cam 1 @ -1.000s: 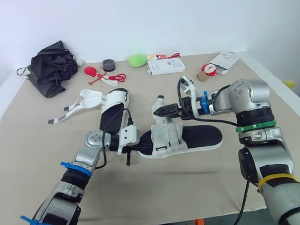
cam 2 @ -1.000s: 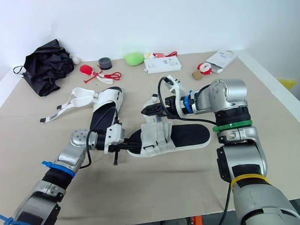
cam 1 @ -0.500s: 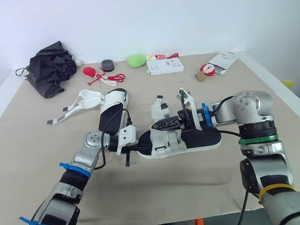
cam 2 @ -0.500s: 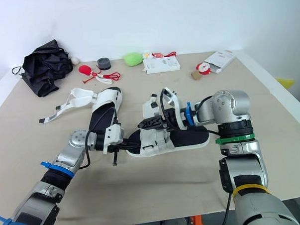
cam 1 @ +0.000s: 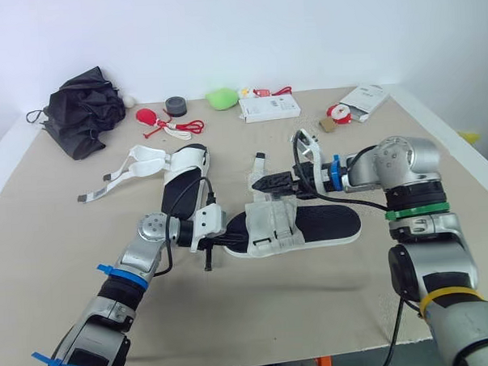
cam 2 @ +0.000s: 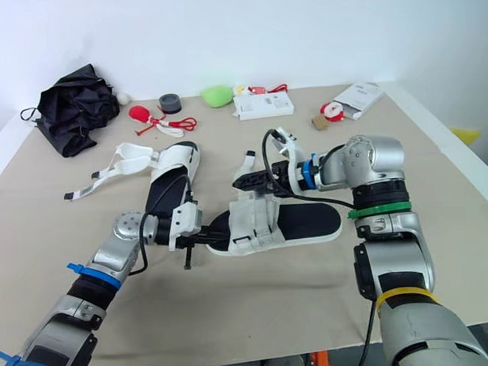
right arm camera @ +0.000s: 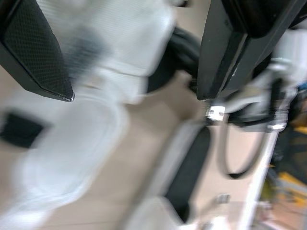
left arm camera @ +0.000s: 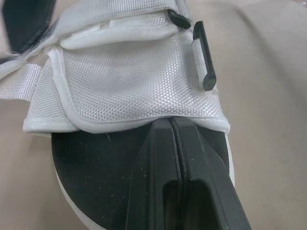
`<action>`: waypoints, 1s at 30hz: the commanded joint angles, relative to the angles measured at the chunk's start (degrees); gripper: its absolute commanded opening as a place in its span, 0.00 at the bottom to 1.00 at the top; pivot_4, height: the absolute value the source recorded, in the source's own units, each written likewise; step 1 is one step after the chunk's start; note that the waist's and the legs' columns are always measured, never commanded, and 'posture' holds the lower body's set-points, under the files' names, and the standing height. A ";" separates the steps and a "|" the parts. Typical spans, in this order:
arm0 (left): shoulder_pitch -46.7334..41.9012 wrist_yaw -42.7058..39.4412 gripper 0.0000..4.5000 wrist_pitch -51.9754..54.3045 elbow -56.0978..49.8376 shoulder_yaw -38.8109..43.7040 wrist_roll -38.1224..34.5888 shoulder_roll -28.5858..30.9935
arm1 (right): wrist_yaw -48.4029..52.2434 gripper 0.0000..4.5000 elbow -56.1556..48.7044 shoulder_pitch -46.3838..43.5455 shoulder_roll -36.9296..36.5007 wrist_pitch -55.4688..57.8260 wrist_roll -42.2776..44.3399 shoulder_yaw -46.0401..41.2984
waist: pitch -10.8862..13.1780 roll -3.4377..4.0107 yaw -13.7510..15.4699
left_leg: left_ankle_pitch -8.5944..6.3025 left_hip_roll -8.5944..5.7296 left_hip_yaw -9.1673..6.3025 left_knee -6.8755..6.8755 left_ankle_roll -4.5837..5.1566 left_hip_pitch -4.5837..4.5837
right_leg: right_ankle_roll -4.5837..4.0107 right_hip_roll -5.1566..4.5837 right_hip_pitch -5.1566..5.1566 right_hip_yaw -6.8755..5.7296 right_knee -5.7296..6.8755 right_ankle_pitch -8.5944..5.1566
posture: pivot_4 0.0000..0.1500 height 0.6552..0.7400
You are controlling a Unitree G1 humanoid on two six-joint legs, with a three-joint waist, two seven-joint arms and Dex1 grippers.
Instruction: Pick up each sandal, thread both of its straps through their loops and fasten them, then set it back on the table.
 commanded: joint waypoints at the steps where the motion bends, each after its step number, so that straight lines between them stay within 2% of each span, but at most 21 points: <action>1: 3.24 -0.36 0.00 3.04 4.19 -3.65 4.35 1.36 | 1.14 0.98 0.14 0.01 -0.11 -0.04 -0.84 0.63 | 0.01 0.01 0.00 | 0.00 0.00 0.00 0.00 0.00 -0.01 | 0.00 0.00 0.00 0.00 0.00 0.00 | 1.00 1.00; 10: 3.13 -0.65 0.00 3.04 4.32 -3.90 4.33 1.15 | 2.44 0.98 1.76 -1.32 0.65 -2.33 -2.99 1.17 | 0.01 0.01 0.00 | 0.00 0.00 -0.01 0.00 0.00 0.00 | 0.02 0.00 -0.01 -0.01 0.00 -0.01 | 1.00 1.00; 18: 2.73 -0.78 0.00 2.98 4.84 -3.95 4.38 0.95 | 8.24 0.98 19.11 -10.86 0.29 -16.54 -11.48 3.60 | 0.03 0.05 -0.01 | 0.00 -0.01 0.05 0.00 0.00 -0.01 | 0.04 0.08 -0.04 0.05 0.00 0.00 | 1.00 1.00; 24: 2.71 -0.61 0.00 2.89 4.99 -3.82 4.38 0.92 | 10.58 0.98 31.81 -14.75 3.69 -26.61 -18.23 4.77 | 0.03 0.05 -0.04 | -0.01 -0.03 0.06 0.00 0.01 -0.01 | 0.00 0.12 -0.04 0.15 0.02 0.02 | 1.00 1.00; 30: 2.94 -0.55 0.00 3.02 4.82 -3.63 4.23 1.09 | 11.65 0.98 39.19 -17.96 7.47 -33.21 -20.89 2.69 | 0.04 0.06 -0.05 | 0.00 -0.03 0.06 0.01 0.01 -0.01 | -0.07 0.13 -0.03 0.16 0.06 0.07 | 1.00 1.00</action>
